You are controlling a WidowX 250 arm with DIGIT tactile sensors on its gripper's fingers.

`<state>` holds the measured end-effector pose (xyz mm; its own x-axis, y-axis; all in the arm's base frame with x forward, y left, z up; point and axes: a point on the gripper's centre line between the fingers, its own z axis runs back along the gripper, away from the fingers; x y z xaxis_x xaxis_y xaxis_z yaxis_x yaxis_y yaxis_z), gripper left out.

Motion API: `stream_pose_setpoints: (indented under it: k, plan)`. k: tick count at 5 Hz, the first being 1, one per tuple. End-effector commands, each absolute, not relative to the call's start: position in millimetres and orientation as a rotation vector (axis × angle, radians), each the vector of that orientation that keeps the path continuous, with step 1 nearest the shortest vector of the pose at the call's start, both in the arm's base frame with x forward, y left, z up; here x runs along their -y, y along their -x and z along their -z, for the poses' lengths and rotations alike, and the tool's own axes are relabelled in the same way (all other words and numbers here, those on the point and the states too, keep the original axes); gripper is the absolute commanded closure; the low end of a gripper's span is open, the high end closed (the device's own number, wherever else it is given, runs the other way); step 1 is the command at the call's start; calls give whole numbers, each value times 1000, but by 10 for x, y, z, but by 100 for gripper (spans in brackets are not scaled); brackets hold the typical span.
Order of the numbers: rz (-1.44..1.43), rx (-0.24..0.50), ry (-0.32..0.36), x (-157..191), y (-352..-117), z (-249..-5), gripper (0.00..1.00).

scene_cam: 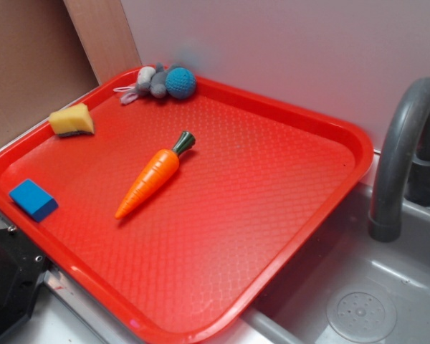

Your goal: Grab the carrot.

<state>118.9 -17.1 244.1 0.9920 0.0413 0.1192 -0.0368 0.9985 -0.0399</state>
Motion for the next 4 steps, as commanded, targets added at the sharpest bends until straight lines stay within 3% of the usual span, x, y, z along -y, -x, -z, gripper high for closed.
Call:
stream_pose_setpoints:
  k: [1,2,3,4]
  plan:
    - [-39,120,38,171,-1189,-2441,0]
    - [-59,120,43,164,-1246,-2428,0]
    - [-101,135,76,177,-1507,-2422,0]
    - [-135,155,26,248,-1932,-2194,0]
